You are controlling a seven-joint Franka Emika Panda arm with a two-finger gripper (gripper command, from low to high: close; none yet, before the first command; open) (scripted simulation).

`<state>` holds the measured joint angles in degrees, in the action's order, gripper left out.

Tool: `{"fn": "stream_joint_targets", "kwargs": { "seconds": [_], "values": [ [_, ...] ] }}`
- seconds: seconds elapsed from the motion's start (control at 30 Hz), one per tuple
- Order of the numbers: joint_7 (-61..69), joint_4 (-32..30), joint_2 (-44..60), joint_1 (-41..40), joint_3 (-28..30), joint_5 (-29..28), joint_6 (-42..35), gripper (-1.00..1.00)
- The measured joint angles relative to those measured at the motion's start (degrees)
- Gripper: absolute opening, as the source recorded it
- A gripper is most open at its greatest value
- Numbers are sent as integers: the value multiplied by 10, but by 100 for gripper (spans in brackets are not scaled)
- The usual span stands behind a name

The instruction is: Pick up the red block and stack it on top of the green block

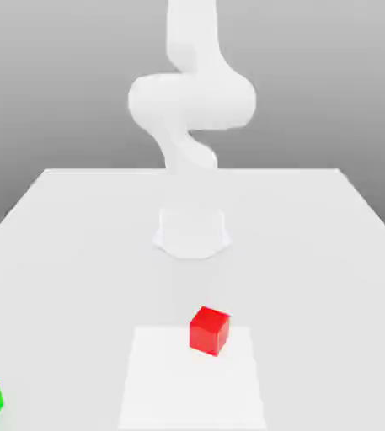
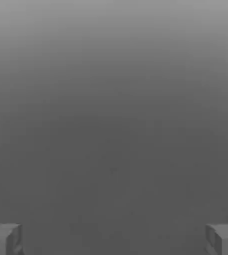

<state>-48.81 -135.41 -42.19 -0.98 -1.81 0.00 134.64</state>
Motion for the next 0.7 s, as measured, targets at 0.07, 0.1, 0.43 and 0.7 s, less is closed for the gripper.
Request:
{"fn": "stream_joint_targets", "kwargs": {
  "seconds": [0.07,0.1,0.43,0.7],
  "values": [
    [-29,-34,36,-9,-16,0,27,0],
    [-44,-51,54,-13,-23,0,41,0],
    [-186,-224,236,-43,-79,9,177,0],
    [-295,-302,440,-48,-83,-20,332,0]
  ]
}}
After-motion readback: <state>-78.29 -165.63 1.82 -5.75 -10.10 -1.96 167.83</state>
